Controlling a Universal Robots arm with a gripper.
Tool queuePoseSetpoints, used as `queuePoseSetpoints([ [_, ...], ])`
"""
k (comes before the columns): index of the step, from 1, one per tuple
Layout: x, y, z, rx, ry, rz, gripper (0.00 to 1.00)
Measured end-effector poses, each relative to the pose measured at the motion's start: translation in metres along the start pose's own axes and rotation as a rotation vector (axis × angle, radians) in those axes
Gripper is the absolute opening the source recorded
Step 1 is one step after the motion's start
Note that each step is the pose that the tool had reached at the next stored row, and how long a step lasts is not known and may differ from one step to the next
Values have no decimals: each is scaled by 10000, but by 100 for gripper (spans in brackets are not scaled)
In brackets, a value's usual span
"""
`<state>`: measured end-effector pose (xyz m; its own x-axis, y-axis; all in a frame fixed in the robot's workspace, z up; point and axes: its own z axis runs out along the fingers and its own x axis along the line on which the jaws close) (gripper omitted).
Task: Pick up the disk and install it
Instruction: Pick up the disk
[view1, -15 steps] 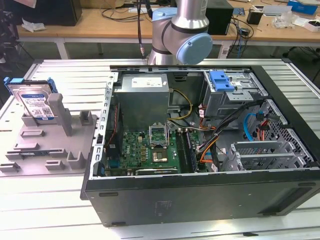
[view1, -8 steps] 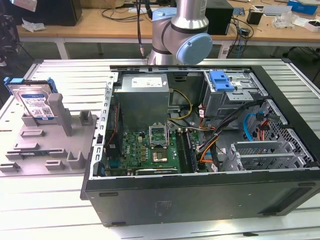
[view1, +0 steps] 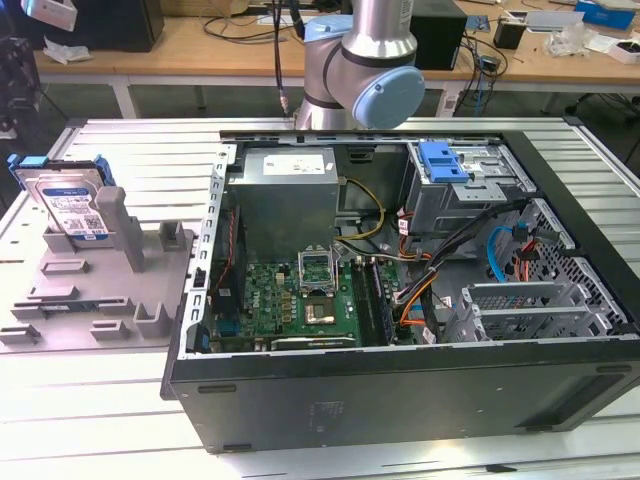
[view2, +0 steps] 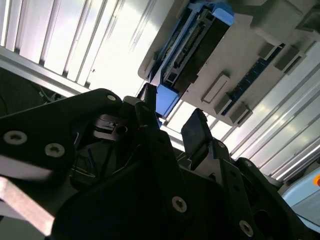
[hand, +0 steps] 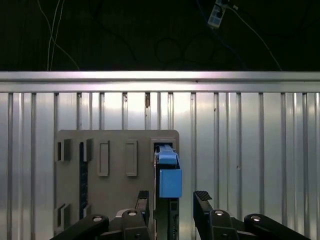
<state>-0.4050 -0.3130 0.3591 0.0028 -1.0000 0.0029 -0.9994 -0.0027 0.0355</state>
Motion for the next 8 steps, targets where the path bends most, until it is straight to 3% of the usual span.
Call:
queuePoseSetpoints([
  [8, 0, -3, 79, 2, 9, -265, 48],
])
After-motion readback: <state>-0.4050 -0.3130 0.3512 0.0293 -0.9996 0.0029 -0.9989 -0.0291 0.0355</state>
